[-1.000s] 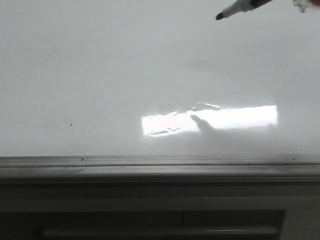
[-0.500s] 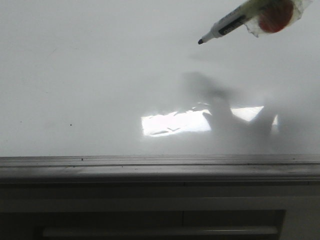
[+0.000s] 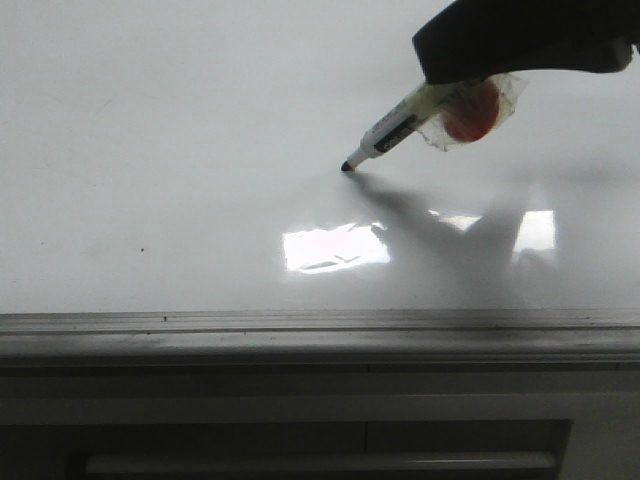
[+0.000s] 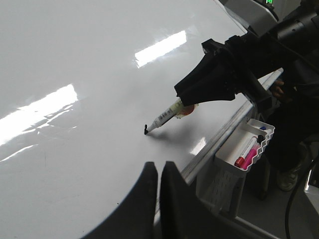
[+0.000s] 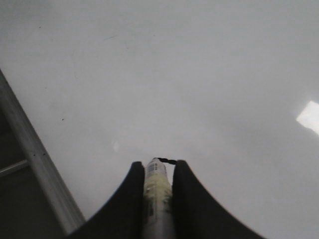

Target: Write number 0 on whiteboard

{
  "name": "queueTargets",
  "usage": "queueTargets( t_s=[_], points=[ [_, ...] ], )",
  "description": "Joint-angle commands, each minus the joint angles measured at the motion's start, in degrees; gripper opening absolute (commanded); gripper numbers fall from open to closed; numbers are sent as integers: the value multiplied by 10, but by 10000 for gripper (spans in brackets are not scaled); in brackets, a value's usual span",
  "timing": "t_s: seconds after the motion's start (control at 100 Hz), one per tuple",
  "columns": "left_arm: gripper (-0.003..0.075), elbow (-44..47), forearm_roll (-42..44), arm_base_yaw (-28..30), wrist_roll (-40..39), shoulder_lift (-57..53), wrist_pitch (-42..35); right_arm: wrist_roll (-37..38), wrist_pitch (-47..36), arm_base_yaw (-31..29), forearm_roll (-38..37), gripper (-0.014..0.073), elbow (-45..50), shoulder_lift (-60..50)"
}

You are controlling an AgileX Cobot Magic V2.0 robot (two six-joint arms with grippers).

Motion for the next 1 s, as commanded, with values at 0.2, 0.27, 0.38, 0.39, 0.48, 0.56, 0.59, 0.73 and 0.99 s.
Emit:
queueTargets(
  t_s=[0.2, 0.27, 0.38, 0.39, 0.48, 0.56, 0.59, 0.73, 0.99],
  points=[
    [-20, -15, -5, 2, -3, 5, -48, -1, 54, 3, -8, -63, -17, 4],
    [-20, -15, -5, 2, -3, 5, -48, -1, 68, 1, -9, -55, -17, 4],
    [-20, -15, -5, 2, -3, 5, -48, -1, 93, -15, -10, -54, -17, 3],
    [-20, -15, -5, 2, -3, 5, -48, -1, 98, -18, -10, -54, -17, 3],
    [-20, -15, -5, 2, -3, 5, -48, -1, 112, -43, -16, -54, -17, -4],
    [-20, -15, -5, 2, -3, 5, -48, -1, 126, -69, -23, -54, -17, -14],
    [-20, -15, -5, 2, -3, 5, -48, -1, 131, -79, -25, -54, -17, -18],
    [-20, -15, -5, 2, -3, 5, -48, -1, 150, -130, -44, -54, -17, -36],
    [-20, -15, -5, 2, -3, 5, -48, -1, 135, -180, -51, -54, -25, -47]
  ],
)
